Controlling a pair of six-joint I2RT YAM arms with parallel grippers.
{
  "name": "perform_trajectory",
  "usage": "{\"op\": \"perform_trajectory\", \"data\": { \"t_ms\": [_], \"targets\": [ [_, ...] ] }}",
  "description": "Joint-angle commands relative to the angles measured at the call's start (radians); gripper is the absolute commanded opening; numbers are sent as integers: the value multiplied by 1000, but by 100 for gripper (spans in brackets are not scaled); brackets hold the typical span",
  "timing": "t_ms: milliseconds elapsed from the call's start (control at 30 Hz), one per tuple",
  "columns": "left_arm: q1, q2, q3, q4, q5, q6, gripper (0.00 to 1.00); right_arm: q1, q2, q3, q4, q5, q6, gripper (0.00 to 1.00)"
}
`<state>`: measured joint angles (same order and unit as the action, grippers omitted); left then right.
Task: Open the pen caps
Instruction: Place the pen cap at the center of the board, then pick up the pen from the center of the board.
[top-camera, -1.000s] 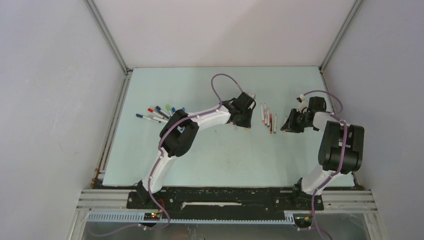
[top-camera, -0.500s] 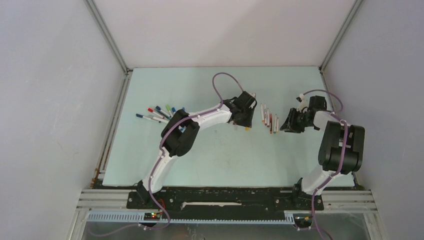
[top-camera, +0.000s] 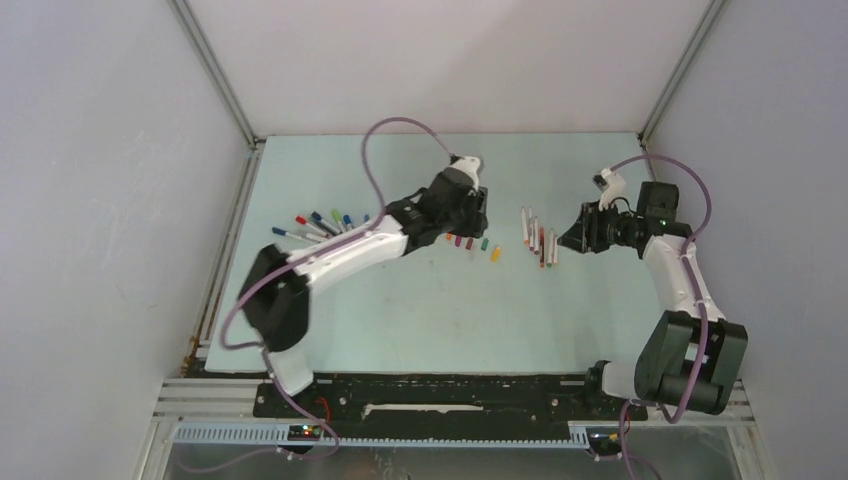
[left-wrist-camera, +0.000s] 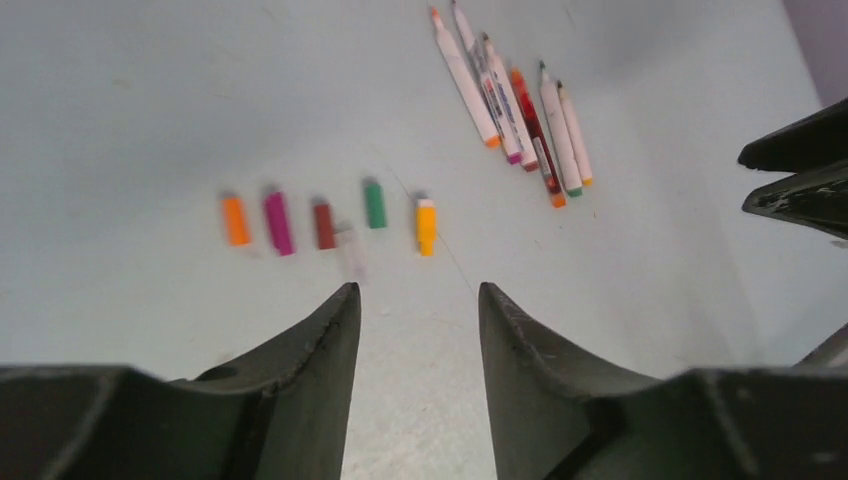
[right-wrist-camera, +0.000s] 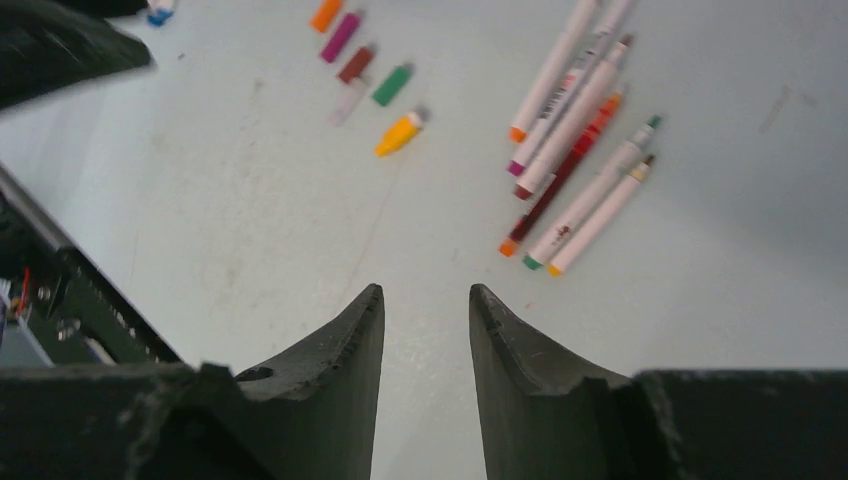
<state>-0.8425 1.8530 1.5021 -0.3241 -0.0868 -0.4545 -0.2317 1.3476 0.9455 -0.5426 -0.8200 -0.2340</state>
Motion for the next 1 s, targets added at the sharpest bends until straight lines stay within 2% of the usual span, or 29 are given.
{"op": "perform_trajectory", "data": {
  "t_ms": [0,133,267,300,433,533,700,967],
  "targets": [
    [-4,-252,-201,136,-205,62,54,-6,-68,33,-77,-163,-144,39],
    [11,-439,-387,166,-384,79,70,-11,-104,33,-92,-208,-165,39],
    [69,-579,-539,173,-507,50,98,-12,-119,33,-97,-235,-171,39],
    [95,-602,-571,175,-511,31,99,-12,-120,33,-97,-237,-170,39],
    [248,-653,-674,205,-354,-30,100,-12,-123,32,-99,-239,-169,39],
    [333,-628,-689,211,-269,-38,100,-12,-122,33,-100,-241,-169,39],
    [409,-457,-556,107,-224,4,98,-11,-119,33,-101,-244,-169,39],
    [481,-186,-351,-1,-135,82,82,-9,-115,33,-103,-246,-169,39]
  ]
}}
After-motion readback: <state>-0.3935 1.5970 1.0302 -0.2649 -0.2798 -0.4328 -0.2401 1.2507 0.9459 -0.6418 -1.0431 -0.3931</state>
